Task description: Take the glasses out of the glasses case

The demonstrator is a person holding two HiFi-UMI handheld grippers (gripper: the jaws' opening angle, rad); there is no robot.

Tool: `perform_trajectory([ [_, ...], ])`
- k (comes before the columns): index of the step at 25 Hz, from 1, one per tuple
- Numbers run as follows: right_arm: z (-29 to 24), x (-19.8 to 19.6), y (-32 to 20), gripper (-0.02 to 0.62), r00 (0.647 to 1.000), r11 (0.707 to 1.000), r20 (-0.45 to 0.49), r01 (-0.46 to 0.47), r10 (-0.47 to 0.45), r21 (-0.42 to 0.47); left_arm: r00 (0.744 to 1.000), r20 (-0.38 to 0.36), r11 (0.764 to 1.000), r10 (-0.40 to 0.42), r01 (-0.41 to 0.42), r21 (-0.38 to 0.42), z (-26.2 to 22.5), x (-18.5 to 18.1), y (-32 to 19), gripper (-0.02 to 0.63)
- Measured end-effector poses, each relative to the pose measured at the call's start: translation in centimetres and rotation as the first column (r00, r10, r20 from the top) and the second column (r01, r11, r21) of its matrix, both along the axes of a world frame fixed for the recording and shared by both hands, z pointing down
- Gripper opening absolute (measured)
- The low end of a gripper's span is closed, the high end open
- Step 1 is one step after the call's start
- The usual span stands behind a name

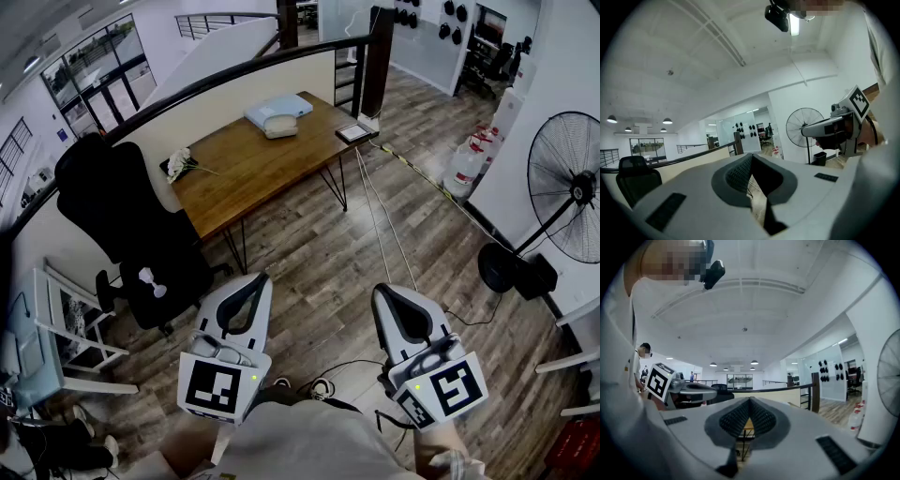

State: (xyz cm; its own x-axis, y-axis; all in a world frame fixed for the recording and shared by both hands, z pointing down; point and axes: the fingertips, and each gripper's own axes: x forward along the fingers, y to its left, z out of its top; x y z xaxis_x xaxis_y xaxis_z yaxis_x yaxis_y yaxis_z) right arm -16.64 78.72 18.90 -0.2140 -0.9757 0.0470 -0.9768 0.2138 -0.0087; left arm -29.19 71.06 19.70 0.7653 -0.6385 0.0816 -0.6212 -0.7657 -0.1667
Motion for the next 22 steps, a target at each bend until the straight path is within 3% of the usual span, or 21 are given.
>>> perform_trajectory([
  [20,-0.3,0.8,0.4,0.003,0.999,0.999,0.032,0.026,-0.027,0.021,0.999,-0.034,1.0,-0.014,0.015,0.005,-0.3,0.6,0.3,0.003],
  [21,-0.2,1.0,0.3,0.003,0.999,0.999,0.032,0.027,-0.027,0.02,1.0,-0.025,1.0,-0.016,0.016,0.003,-0.2,0.7,0.1,0.032],
  [22,-0.1,1.2,0.2,0.003,0.999,1.0,0.032,0.026,-0.027,0.018,1.0,-0.012,1.0,-0.013,0.013,-0.007,0.1,1.0,0.0,0.11],
])
